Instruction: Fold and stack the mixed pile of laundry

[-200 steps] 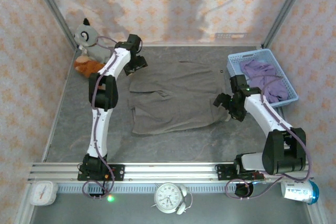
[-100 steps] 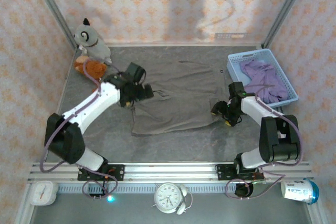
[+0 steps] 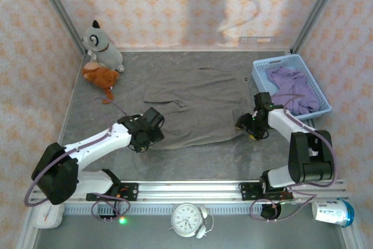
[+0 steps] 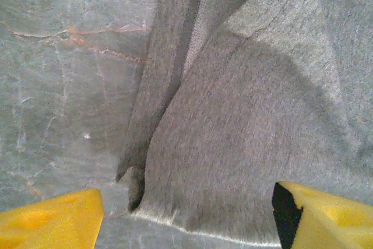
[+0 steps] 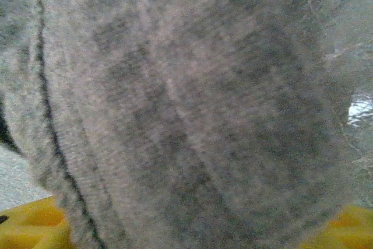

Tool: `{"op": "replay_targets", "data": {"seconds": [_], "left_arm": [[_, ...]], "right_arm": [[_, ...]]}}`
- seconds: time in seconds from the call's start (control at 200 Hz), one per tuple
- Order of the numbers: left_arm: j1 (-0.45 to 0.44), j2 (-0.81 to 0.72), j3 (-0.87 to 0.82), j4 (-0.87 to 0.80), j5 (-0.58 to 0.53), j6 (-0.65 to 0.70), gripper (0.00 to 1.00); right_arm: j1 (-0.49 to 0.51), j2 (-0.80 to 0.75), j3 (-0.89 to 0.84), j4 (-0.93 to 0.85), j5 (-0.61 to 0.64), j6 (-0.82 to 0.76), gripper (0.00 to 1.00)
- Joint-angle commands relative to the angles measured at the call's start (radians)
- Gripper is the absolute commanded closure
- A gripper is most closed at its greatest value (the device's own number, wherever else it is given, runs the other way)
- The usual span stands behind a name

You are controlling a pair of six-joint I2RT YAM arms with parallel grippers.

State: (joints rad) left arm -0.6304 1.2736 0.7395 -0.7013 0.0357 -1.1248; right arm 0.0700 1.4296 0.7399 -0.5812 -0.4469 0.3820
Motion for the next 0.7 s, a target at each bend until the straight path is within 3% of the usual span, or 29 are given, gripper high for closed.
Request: {"op": "replay_targets", "data": {"seconds": [0.0,0.185,0.275,0.34,0.39,0.48,0.696], "left_arm": [[-0.009,0.046,-0.038,0.089,-0.053,-0.063,0.32],[-0.021,0.116,-0.060,0.142,-0.028,-0.067,0.53],[-0.022,0.136,-0.055,0.129,-0.039,-0.064,0.79],[-0.022,0.144,-0.048,0.115,-0.051,-0.061,1.00],[-0.022,0.144,-0.037,0.094,-0.062,-0.058,1.00],[-0.020,0.117,-0.006,0.044,-0.087,-0.046,1.00],[0.044,0.005,0.134,-0.047,-0.152,0.022,1.00]], "right_arm": [[-0.004,0.007,0.015,0.009,0.034,-0.011,0.41],[-0.005,0.008,0.011,0.003,0.065,-0.021,0.54],[-0.005,0.009,0.008,0.005,0.067,-0.017,0.70],[-0.004,0.006,0.004,0.004,0.061,-0.017,0.87],[-0.004,-0.004,0.001,-0.012,0.064,-0.017,0.95],[0.002,-0.042,0.001,-0.069,0.061,-0.017,0.98],[0.010,-0.129,0.101,-0.233,0.072,-0.031,0.96]]}}
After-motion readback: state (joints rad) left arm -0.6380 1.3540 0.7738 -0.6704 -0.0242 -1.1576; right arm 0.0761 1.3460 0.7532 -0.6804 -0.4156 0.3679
